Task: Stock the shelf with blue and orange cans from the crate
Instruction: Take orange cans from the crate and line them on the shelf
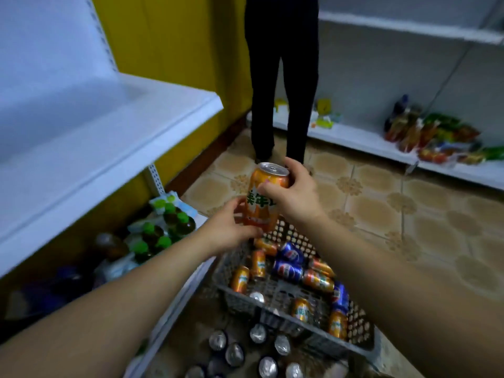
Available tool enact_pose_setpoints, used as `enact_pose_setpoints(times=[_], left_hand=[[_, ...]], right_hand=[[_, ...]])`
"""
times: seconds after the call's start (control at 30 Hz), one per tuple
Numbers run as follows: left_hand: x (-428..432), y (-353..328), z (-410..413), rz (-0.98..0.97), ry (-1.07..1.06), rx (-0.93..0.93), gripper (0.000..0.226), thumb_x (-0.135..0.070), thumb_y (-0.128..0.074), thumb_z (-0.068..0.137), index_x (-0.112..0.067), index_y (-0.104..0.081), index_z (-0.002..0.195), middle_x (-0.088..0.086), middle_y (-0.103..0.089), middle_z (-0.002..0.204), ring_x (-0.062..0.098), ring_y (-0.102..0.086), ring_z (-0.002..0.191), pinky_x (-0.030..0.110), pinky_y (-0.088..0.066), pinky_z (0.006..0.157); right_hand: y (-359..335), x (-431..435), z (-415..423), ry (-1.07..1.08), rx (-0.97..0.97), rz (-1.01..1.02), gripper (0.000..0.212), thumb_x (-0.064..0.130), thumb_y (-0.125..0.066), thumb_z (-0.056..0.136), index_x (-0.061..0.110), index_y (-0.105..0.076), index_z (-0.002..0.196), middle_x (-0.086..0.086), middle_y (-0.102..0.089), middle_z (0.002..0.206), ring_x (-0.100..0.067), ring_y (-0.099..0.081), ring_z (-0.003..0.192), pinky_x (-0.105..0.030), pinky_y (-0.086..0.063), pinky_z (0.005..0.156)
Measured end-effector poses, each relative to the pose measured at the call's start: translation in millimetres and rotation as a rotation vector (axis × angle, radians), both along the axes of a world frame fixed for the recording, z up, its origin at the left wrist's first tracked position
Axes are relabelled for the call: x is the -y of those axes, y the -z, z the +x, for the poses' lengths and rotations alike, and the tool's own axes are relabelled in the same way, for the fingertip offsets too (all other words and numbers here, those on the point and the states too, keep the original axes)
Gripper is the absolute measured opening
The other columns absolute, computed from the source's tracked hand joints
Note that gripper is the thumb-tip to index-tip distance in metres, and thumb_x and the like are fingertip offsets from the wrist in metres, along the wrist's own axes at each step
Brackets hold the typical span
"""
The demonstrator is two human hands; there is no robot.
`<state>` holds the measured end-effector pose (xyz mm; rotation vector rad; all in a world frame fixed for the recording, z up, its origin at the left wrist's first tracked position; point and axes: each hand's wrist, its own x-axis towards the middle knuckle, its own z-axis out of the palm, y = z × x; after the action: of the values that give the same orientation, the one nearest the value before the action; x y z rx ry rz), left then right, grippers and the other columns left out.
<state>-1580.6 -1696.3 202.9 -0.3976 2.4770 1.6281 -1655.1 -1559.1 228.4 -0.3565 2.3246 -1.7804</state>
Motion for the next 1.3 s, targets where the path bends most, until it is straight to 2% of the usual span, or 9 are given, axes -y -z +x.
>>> enact_pose_setpoints(times=[0.2,0.3,0.47,0.6,0.73,0.87,1.03,1.17,1.3], left_hand=[[48.8,-98.7,101.8,-0.156,-0.213,-0.163,0.056,-0.019,-0.077,0.076,-0.028,-0.043,0.119,-0.015,-0.060,0.101,-0.004,-0.055,0.088,0.012,-0.042,0.067],[77.0,-126.4,162.9,-0.243,-0.355,-0.168,0.055,-0.024,-0.078,0.075,-0.026,-0.045,0.119,-0.008,-0.061,0.109,0.004,-0.058,0.094,0.018,-0.044,0.075],[124.4,-147.5,272.8,-0.523,-0.503,-0.040,0.092,-0.045,-0.076,0.073,-0.022,-0.027,0.148,0.003,-0.036,0.151,0.020,-0.039,0.134,0.032,-0.037,0.104],[152.7,-148.6,354.4,-0.727,-0.581,0.147,0.082,-0.052,-0.064,0.082,-0.020,-0.029,0.148,0.002,-0.029,0.154,0.020,-0.034,0.138,0.030,-0.031,0.110],[176.7,-140.6,414.3,-0.905,-0.647,0.384,0.079,-0.069,-0.044,0.084,-0.026,-0.028,0.148,-0.002,-0.025,0.157,0.020,-0.026,0.141,0.044,-0.025,0.113],[188.2,-136.6,444.1,-0.882,-0.684,0.524,0.080,-0.077,-0.029,0.084,-0.035,-0.017,0.150,-0.007,-0.008,0.161,0.019,-0.007,0.147,0.053,-0.009,0.116],[192.2,-127.7,449.1,-0.854,-0.729,0.547,0.084,-0.082,-0.025,0.080,-0.039,-0.008,0.150,-0.007,0.003,0.161,0.018,0.004,0.148,0.061,0.000,0.114],[192.8,-123.2,448.4,-0.880,-0.742,0.525,0.083,-0.080,-0.024,0.081,-0.038,-0.006,0.151,-0.008,0.004,0.161,0.017,0.006,0.148,0.060,0.002,0.114],[193.6,-122.4,448.9,-0.855,-0.750,0.509,0.083,-0.080,-0.025,0.081,-0.037,-0.007,0.151,-0.007,0.006,0.161,0.016,0.009,0.147,0.059,0.004,0.114]], right_hand=[[-102.5,73.6,76.0,-0.228,-0.083,-0.157,0.060,0.020,-0.078,0.076,0.019,-0.051,0.131,0.000,-0.061,0.113,-0.011,-0.063,0.093,-0.022,-0.056,0.067],[-133.7,115.9,124.5,-0.354,-0.112,-0.172,0.066,0.028,-0.080,0.069,0.019,-0.052,0.128,-0.003,-0.062,0.112,-0.018,-0.065,0.096,-0.034,-0.058,0.075],[-155.7,180.0,206.7,-0.563,-0.142,-0.184,0.053,0.021,-0.077,0.074,0.014,-0.058,0.123,-0.004,-0.067,0.105,-0.020,-0.067,0.094,-0.037,-0.058,0.078],[-156.0,220.6,259.9,-0.705,-0.115,-0.192,0.054,0.018,-0.077,0.075,0.016,-0.054,0.124,-0.005,-0.064,0.110,-0.022,-0.064,0.098,-0.040,-0.056,0.084],[-150.5,248.3,298.7,-0.813,-0.108,-0.175,0.045,0.016,-0.075,0.077,0.023,-0.053,0.115,0.001,-0.063,0.105,-0.017,-0.063,0.096,-0.035,-0.052,0.083],[-142.2,269.7,318.8,-0.895,-0.137,-0.142,0.049,0.018,-0.075,0.079,0.024,-0.050,0.121,0.000,-0.061,0.112,-0.018,-0.061,0.101,-0.034,-0.050,0.085],[-141.5,296.2,325.4,-1.037,-0.194,-0.092,0.049,0.023,-0.070,0.086,0.032,-0.043,0.126,0.006,-0.053,0.114,-0.011,-0.057,0.099,-0.030,-0.047,0.085],[-139.6,321.9,331.6,-1.087,-0.221,-0.046,0.064,0.032,-0.070,0.085,0.031,-0.038,0.141,-0.003,-0.046,0.133,-0.021,-0.054,0.114,-0.043,-0.047,0.100],[-141.0,344.3,340.1,-1.122,-0.224,-0.085,0.059,0.019,-0.068,0.088,0.024,-0.039,0.139,0.006,-0.055,0.117,-0.014,-0.055,0.106,-0.029,-0.045,0.090]])
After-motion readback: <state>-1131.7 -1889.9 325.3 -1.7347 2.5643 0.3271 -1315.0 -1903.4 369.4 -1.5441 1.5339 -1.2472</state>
